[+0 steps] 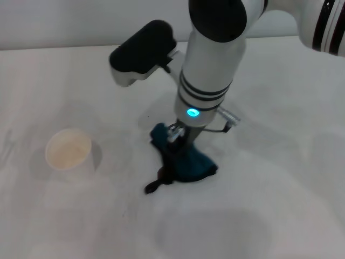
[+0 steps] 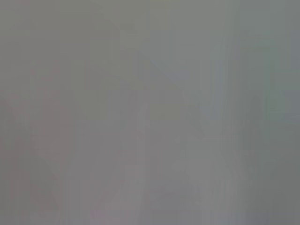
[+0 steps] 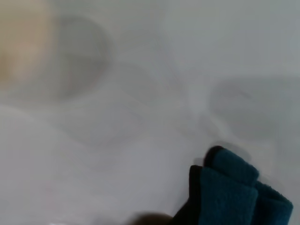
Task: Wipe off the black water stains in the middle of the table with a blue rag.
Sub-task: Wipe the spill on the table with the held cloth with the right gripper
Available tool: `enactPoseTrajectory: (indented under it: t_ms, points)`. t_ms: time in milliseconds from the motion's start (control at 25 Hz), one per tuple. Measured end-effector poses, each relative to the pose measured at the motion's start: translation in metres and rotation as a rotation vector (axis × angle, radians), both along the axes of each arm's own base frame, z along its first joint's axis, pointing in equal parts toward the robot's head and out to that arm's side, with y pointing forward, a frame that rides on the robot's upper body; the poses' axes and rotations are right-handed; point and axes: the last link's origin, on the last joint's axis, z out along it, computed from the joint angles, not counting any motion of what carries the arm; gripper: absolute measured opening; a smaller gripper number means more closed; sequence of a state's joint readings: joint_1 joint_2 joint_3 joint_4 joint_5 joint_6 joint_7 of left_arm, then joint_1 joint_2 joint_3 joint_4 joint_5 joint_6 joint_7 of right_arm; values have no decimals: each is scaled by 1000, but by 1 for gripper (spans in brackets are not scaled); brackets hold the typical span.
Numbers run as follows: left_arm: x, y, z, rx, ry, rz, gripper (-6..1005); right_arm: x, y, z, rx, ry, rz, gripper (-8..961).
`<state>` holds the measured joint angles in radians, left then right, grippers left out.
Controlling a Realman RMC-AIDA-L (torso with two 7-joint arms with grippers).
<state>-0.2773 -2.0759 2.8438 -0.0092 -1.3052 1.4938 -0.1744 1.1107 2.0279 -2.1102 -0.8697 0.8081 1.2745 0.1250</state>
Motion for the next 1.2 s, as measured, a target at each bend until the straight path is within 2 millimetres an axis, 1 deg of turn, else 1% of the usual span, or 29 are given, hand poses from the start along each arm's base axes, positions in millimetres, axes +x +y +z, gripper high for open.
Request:
enactPoseTrajectory:
  t_ms: [120,200,320,520,840,1040,1120,1200]
  points:
    - [0,0,1,5,-4,2,880,17,8,10,37,-83,-28,102]
    - [0,0,1,7,-4,2,880,24,12,16,57,-116,-42,102]
    - [-1,0,2,7,-2,2,880,30,14,19,66,-132,-59,102]
    - [1,3,2,7,0,-3,880,17,3,11,9,-70,-58,101]
    - [5,9,1,5,-1,-16,880,5,-26,-17,-111,6,-61,102]
    - [6,10,0,5,-2,-18,879,-3,-40,-31,-166,49,-67,102]
    - [6,10,0,5,-2,-17,879,-5,-42,-33,-174,57,-63,102]
    - [5,9,1,5,-1,-14,879,-4,-40,-33,-166,50,-64,102]
